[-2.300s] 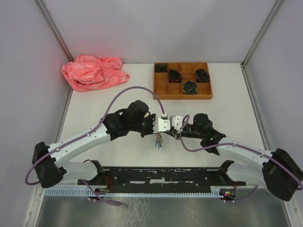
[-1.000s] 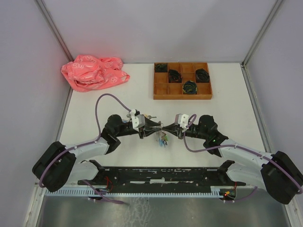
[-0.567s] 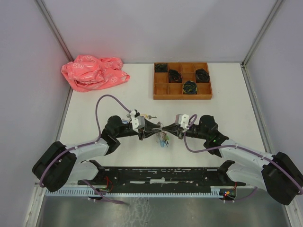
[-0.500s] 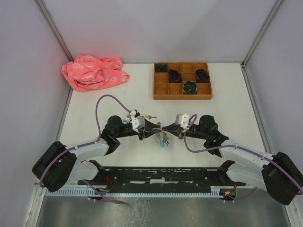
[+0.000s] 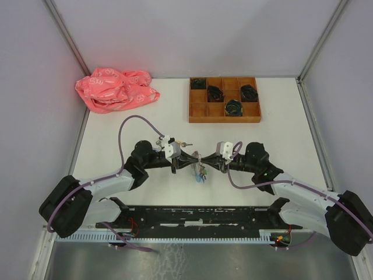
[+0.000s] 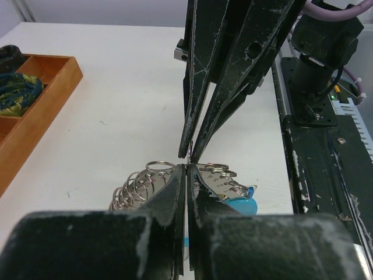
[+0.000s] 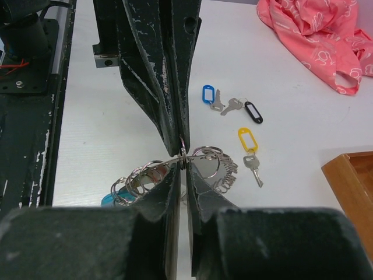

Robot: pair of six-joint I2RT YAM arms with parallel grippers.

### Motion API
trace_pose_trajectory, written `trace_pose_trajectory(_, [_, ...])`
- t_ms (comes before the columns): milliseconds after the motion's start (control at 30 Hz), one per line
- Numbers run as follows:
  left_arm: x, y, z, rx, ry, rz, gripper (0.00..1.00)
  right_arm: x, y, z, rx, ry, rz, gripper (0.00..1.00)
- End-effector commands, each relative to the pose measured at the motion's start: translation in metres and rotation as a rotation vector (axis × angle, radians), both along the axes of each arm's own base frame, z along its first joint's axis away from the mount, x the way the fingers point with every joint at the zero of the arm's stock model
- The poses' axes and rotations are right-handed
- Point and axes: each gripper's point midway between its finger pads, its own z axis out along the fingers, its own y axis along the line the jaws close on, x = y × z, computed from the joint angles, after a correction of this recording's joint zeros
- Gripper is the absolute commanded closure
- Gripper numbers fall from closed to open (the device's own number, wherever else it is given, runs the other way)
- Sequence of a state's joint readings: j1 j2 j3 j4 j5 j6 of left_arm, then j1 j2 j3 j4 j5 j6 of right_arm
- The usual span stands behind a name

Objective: Put the keys on the keyring

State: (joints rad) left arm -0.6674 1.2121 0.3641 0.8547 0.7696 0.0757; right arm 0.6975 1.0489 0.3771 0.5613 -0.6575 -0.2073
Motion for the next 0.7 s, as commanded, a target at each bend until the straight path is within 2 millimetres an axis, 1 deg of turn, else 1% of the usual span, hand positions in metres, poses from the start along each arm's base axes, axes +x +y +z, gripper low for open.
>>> trace_pose_trajectory(0, [0.009, -0.001, 0.018, 0.033, -0.048, 0.023, 0.97, 0.003, -0.003, 0.03, 0.027, -0.072, -0.016, 0.8])
trace_pose_trajectory(133, [0.012, -0.003, 0.014, 0.139, -0.083, 0.059, 0.97, 0.002, -0.012, 0.033, -0.008, -0.071, -0.047, 0.68])
trace_pose_trajectory(167, [0.01, -0.004, 0.011, 0.169, -0.082, 0.059, 0.97, 0.002, -0.014, 0.034, -0.012, -0.075, -0.053, 0.66])
trace_pose_trajectory(300, [0.009, -0.008, 0.015, 0.232, -0.113, 0.068, 0.97, 0.004, -0.015, 0.035, -0.035, -0.086, -0.062, 0.6])
trace_pose_trajectory(500, [0.004, -0.013, 0.019, 0.297, -0.149, 0.066, 0.97, 0.009, -0.013, 0.032, -0.085, -0.087, -0.051, 0.59])
trace_pose_trajectory(667, [0.002, -0.014, 0.024, 0.294, -0.162, 0.065, 0.97, 0.006, -0.008, 0.027, -0.101, -0.079, -0.007, 0.61])
